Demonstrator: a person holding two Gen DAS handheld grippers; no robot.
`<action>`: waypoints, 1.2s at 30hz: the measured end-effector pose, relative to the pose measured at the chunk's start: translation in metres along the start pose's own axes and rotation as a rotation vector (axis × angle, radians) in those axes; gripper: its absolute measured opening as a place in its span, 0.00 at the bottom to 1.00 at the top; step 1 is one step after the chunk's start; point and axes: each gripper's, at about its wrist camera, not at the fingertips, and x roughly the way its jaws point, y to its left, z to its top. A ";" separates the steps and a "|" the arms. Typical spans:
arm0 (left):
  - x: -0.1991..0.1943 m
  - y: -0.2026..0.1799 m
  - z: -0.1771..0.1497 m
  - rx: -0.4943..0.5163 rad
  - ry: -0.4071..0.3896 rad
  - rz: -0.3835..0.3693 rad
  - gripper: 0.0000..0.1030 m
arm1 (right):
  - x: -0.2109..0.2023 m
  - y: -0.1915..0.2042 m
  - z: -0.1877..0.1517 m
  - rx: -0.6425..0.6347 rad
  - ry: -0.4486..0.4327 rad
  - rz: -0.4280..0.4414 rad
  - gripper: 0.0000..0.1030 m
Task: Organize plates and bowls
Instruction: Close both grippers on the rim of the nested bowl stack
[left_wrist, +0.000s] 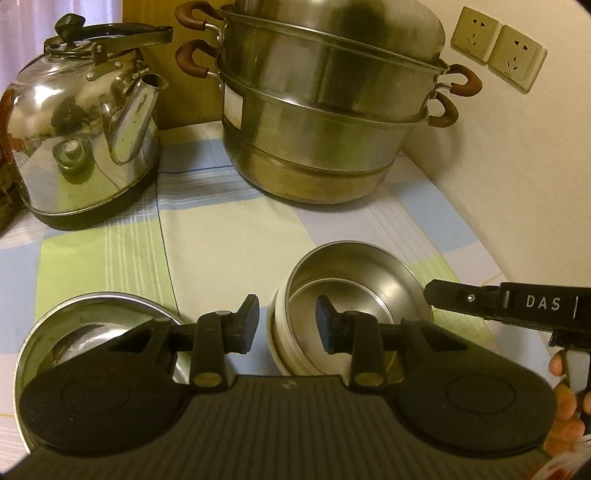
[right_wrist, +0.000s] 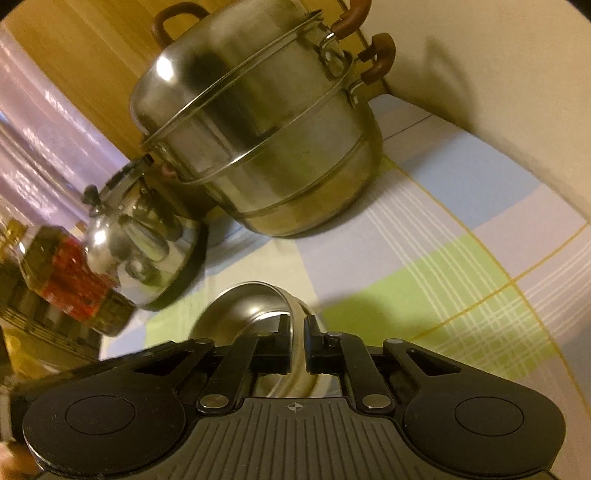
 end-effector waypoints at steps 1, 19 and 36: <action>0.001 0.000 0.000 0.000 0.002 -0.002 0.24 | 0.001 0.000 0.000 0.004 0.002 -0.006 0.09; 0.007 0.002 -0.011 0.023 -0.022 -0.001 0.10 | 0.003 0.012 -0.009 -0.101 -0.011 -0.036 0.07; 0.007 0.002 -0.015 0.031 -0.039 -0.004 0.10 | 0.001 0.010 -0.022 -0.181 -0.046 -0.028 0.06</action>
